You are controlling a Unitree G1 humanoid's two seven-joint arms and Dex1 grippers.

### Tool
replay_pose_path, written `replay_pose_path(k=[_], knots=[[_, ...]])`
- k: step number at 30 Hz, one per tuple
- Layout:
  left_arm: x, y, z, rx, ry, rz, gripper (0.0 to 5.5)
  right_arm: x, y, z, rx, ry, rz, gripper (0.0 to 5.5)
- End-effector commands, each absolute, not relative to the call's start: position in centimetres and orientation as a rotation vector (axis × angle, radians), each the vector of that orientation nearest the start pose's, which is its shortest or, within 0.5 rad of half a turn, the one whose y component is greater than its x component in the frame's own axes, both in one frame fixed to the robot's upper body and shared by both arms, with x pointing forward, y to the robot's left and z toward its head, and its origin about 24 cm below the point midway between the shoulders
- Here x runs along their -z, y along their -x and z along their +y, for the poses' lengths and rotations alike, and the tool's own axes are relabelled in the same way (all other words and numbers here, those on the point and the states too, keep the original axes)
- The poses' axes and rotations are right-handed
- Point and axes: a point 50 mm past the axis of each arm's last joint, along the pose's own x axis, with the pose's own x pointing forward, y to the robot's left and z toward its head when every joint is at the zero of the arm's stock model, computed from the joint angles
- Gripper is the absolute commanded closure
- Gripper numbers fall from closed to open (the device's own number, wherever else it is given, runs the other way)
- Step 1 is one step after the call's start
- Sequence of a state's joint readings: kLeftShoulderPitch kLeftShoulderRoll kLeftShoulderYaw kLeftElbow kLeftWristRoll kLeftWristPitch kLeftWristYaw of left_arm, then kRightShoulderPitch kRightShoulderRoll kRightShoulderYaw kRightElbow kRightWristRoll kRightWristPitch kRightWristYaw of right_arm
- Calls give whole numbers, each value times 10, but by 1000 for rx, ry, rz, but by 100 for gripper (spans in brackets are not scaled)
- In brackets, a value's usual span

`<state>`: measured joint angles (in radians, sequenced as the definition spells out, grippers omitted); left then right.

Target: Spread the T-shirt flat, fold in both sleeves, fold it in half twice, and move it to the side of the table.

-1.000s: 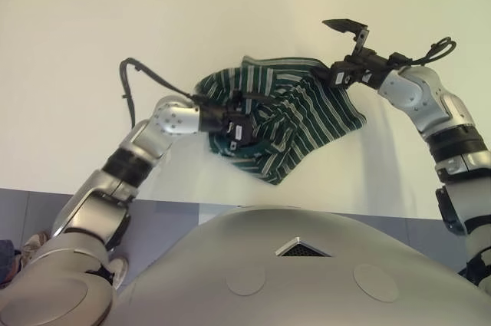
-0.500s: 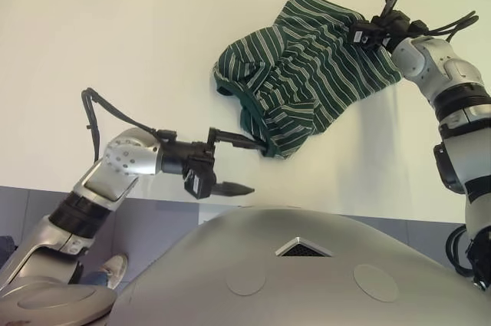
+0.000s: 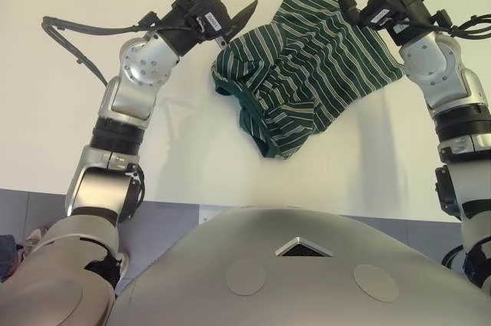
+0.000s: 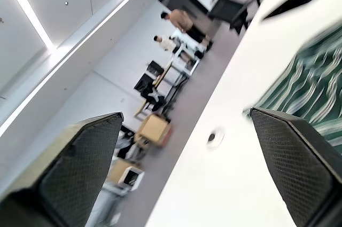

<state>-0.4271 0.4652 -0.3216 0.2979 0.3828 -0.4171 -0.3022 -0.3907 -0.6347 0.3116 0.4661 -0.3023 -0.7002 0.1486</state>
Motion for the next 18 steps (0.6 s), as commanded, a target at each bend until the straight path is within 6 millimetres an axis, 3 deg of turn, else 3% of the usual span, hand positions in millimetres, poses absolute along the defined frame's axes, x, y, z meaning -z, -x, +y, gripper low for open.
replay_pose_path(k=[1,3,6,9,11,14,18], knots=[[-42,-315,127,838,-1270,-198,112,-52,-245,-166,-1087,913,-232,10],[-18,-303,115,989,-1293,-174,112,-51,-234,-161,-1174,889,-207,10],[9,-280,107,1219,-1302,-162,112,-37,-234,-158,-1201,947,-128,10],[25,-267,119,1335,-1341,-118,112,-18,-237,-165,-1188,1061,-23,10],[31,-263,142,1364,-1418,-69,112,-12,-235,-175,-1187,1095,32,10],[28,-259,183,1341,-1573,-17,112,-8,-236,-196,-1154,1160,116,10],[-7,-260,210,1186,-1718,-93,112,-5,-242,-220,-1101,1264,208,10]])
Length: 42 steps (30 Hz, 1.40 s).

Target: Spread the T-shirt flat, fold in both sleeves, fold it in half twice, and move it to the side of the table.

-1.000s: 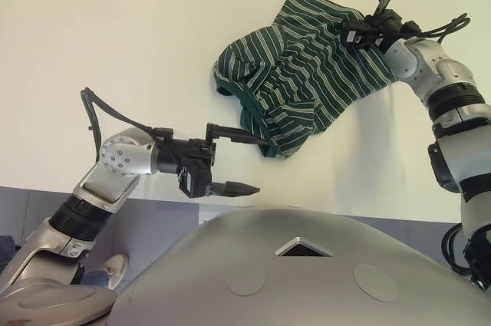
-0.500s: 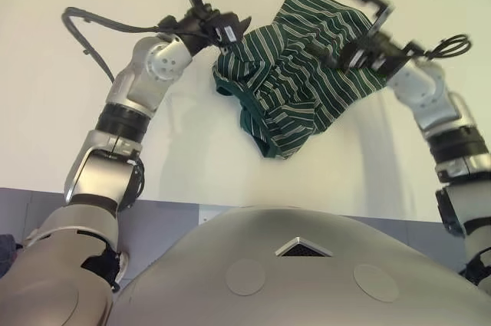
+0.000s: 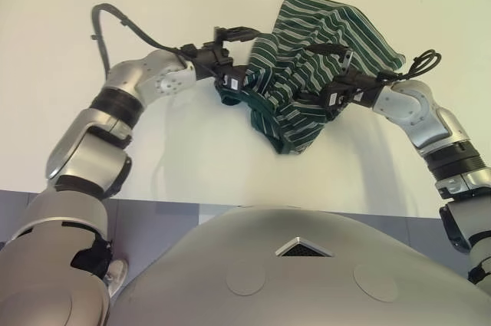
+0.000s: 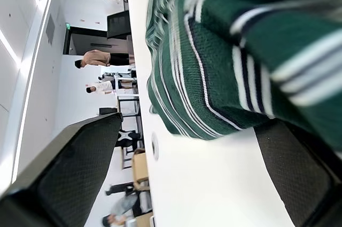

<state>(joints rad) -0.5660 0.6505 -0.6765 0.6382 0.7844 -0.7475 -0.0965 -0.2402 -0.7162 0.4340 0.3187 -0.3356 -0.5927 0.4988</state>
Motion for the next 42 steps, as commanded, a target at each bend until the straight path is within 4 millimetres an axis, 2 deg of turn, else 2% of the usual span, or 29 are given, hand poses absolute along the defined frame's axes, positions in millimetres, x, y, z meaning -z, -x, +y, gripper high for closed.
replay_pose_path(k=[1,3,6,10,13,15,17,20,22,24,27,31,33,35,37,39,42], knots=[[-11,-255,214,1162,-1731,-96,112,-9,-246,-221,-1080,1273,188,10],[-13,-243,216,1129,-1736,-110,112,-19,-258,-221,-1005,1301,122,10],[-11,-216,203,1120,-1667,-148,112,-38,-282,-225,-833,1381,9,10],[-2,-179,195,1190,-1520,-121,112,-51,-295,-237,-696,1443,-50,10],[-10,-150,183,1276,-1310,-158,112,-61,-299,-242,-636,1436,-81,10],[-15,-133,177,1351,-1204,-177,112,-64,-301,-253,-595,1435,-61,10],[-19,-123,176,1395,-1138,-187,112,-68,-298,-262,-583,1393,-40,10],[-39,-111,170,1413,-947,-267,112,-80,-288,-273,-612,1266,-35,10],[-51,-113,173,1376,-902,-300,112,-99,-286,-287,-552,1213,-59,10],[-49,-130,185,1272,-1001,-263,112,-109,-282,-289,-560,1160,-87,10],[-40,-157,211,1113,-1211,-154,112,-114,-263,-277,-686,1060,-150,10],[-57,-172,226,951,-1256,-189,112,-113,-231,-261,-865,921,-217,10],[-75,-166,213,943,-1099,-317,112,-115,-219,-257,-925,863,-221,10],[-90,-148,190,1023,-874,-451,112,-112,-209,-257,-995,846,-178,10],[-97,-133,171,1108,-693,-526,112,-105,-205,-264,-1028,892,-100,10],[-94,-134,161,1120,-662,-540,112,-100,-211,-264,-1007,953,-69,10],[-87,-149,154,1087,-709,-540,112,-89,-229,-256,-966,1110,-35,10]])
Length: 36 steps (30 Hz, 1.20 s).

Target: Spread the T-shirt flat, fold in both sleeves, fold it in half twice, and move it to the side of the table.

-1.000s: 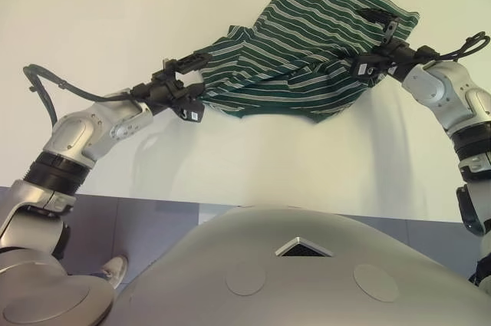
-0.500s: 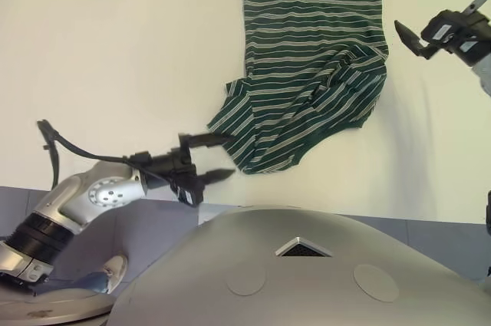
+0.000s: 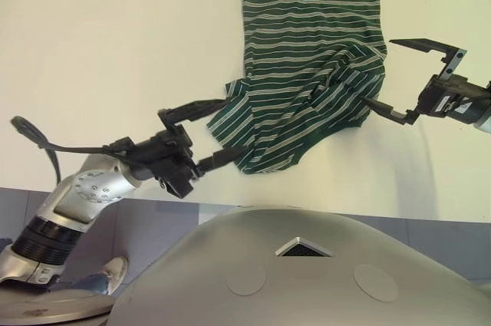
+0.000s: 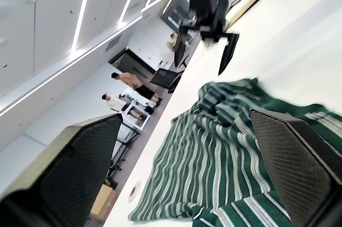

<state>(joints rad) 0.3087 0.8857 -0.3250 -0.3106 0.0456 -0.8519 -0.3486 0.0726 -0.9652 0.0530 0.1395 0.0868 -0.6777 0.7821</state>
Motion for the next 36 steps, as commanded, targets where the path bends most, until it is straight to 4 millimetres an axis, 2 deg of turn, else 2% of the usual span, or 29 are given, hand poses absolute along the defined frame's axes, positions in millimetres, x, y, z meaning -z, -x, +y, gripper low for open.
replay_pose_path(k=[1,3,5,7,11,13,15,20,23,26,29,31,33,36], knots=[[-85,-152,153,1080,-719,-541,112,-84,-232,-252,-982,1142,-24,10],[-82,-156,150,1071,-732,-538,112,-68,-229,-244,-1053,1200,28,10],[-78,-160,149,1059,-746,-528,112,-50,-218,-240,-1165,1253,109,10],[-75,-161,150,1043,-756,-519,112,-43,-202,-243,-1262,1263,180,10],[-73,-164,152,1018,-777,-507,112,-51,-171,-259,-1366,1212,275,10],[-70,-167,154,1006,-807,-493,112,-59,-162,-257,-1396,1154,251,10],[-61,-177,158,972,-909,-455,112,-71,-157,-249,-1427,1089,206,10],[-44,-203,157,940,-1081,-414,112,-90,-165,-241,-1398,1036,136,10],[-40,-228,134,956,-1121,-457,112,-100,-176,-231,-1322,976,13,10],[-39,-252,108,1019,-1141,-489,112,-105,-180,-233,-1272,950,-22,10],[-22,-267,96,1106,-1177,-421,112,-101,-183,-238,-1233,952,-15,10],[-5,-270,99,1160,-1225,-356,112,-99,-184,-239,-1218,950,-15,10],[15,-271,111,1195,-1267,-239,112,-96,-185,-238,-1205,947,-21,10],[27,-270,133,1193,-1284,-151,112,-92,-190,-241,-1166,967,-13,10]])
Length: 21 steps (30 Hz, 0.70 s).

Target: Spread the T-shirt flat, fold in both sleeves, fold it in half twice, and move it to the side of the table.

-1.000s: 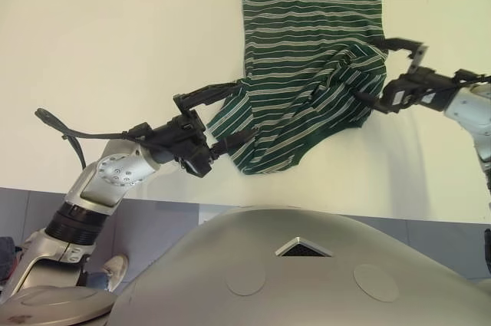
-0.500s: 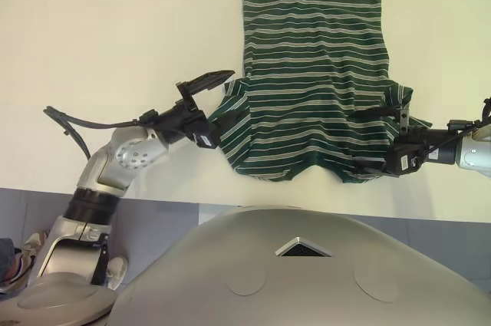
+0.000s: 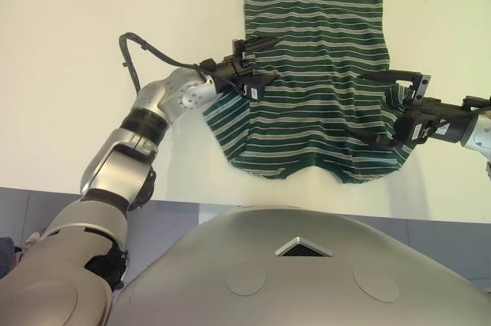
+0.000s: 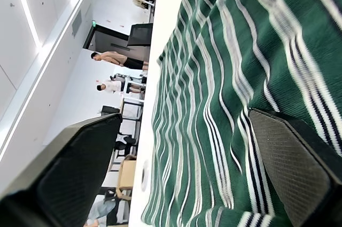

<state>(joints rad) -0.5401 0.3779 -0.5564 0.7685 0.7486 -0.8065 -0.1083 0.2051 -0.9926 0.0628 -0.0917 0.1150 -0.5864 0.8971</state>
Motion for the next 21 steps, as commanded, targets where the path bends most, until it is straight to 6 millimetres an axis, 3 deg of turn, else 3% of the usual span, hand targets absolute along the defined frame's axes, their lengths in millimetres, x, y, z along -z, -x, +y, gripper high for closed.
replay_pose_path(k=[1,7,15,17,21], knots=[[28,-269,139,1186,-1276,-143,112,-90,-191,-241,-1158,972,-11,10],[27,-254,171,1099,-1208,-157,112,-78,-201,-243,-1115,1035,26,10],[23,-245,178,1041,-1180,-182,112,-56,-218,-249,-1043,1171,110,10],[15,-250,179,986,-1169,-216,112,-55,-221,-248,-1032,1166,92,10],[-18,-268,185,792,-1120,-340,112,-71,-229,-246,-950,1127,-19,10]])
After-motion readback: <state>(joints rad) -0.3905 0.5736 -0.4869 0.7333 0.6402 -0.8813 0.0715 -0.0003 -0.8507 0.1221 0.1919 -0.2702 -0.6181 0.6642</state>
